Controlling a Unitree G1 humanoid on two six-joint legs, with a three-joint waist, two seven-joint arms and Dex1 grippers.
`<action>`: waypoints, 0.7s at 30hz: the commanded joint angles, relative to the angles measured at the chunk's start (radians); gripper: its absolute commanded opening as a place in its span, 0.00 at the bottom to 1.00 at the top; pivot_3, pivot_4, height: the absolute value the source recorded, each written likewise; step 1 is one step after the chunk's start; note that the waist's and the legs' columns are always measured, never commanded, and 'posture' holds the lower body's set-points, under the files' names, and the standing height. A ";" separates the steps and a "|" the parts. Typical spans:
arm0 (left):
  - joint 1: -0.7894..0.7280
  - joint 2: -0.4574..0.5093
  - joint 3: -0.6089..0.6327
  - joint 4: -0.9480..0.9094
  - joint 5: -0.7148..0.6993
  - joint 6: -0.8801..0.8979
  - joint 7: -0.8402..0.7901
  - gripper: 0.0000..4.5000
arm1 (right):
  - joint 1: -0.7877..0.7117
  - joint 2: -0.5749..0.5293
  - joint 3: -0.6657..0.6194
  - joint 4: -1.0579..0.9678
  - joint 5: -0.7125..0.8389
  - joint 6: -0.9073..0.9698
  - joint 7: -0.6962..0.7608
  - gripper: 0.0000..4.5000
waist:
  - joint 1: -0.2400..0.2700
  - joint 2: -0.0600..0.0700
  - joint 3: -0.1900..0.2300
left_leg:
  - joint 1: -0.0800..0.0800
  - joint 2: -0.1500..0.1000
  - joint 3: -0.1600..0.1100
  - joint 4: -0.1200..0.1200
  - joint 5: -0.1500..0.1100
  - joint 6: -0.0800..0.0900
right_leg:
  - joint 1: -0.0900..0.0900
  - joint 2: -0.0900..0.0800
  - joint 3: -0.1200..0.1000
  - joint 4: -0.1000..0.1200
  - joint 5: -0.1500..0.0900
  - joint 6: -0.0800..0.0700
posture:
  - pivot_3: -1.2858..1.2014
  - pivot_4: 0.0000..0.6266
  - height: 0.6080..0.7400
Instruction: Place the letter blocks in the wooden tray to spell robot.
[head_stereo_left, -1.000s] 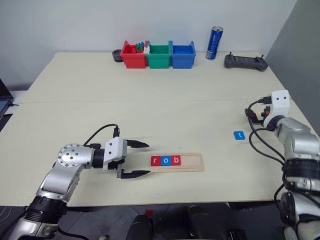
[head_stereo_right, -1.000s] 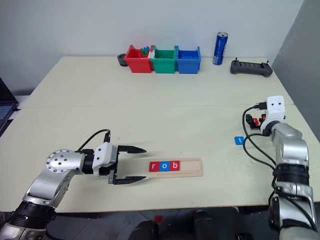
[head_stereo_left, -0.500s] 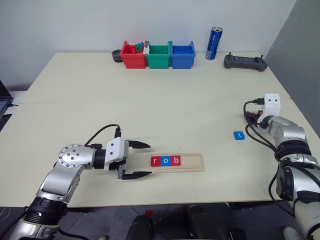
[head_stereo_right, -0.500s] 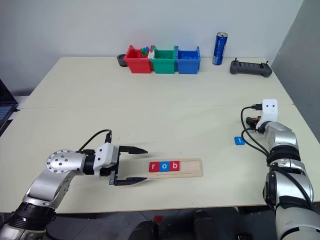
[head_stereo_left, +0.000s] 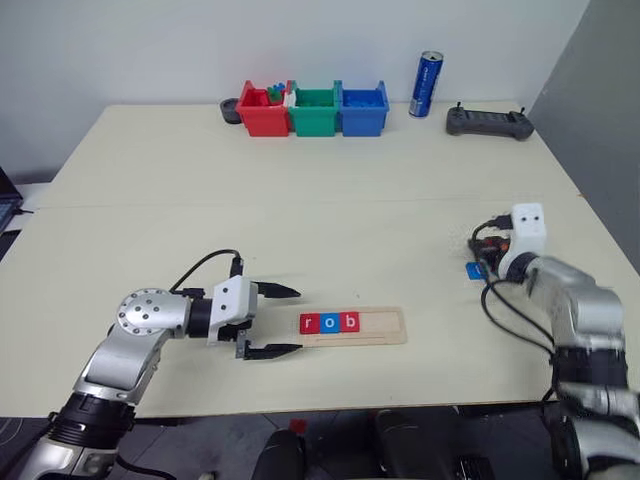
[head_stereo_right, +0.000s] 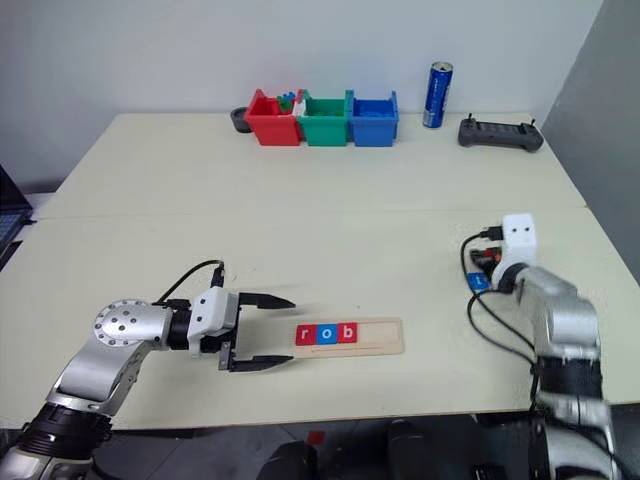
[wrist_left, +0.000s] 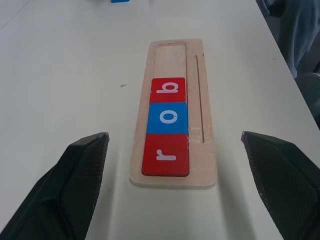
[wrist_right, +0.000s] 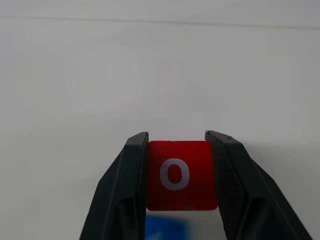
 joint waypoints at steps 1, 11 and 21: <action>-0.012 0.009 0.009 -0.009 -0.007 -0.013 -0.015 1.00 | 0.087 0.091 0.003 -0.343 0.049 0.183 -0.100 0.32 | 0.002 0.000 0.000 | 0.000 0.000 0.000 0.000 0.000 0.000 | 0.000 0.000 0.000 0.000 0.000 0.000 | 0.52 0.24 1.00; -0.067 -0.007 -0.016 0.040 0.004 -0.030 -0.054 1.00 | 0.351 0.299 0.084 -0.550 -0.035 0.272 -0.298 0.32 | 0.009 0.000 0.000 | 0.000 0.000 0.001 0.001 0.000 0.000 | 0.001 0.000 0.001 -0.002 -0.002 0.003 | 0.52 0.24 1.00; -0.077 -0.008 -0.018 0.058 0.007 -0.044 -0.063 1.00 | 0.335 0.453 0.036 -0.476 -0.069 0.166 -0.379 0.61 | 0.001 0.000 0.000 | 0.001 0.000 0.001 0.001 0.000 0.000 | 0.001 0.000 0.001 -0.002 -0.002 0.003 | 0.52 0.24 1.00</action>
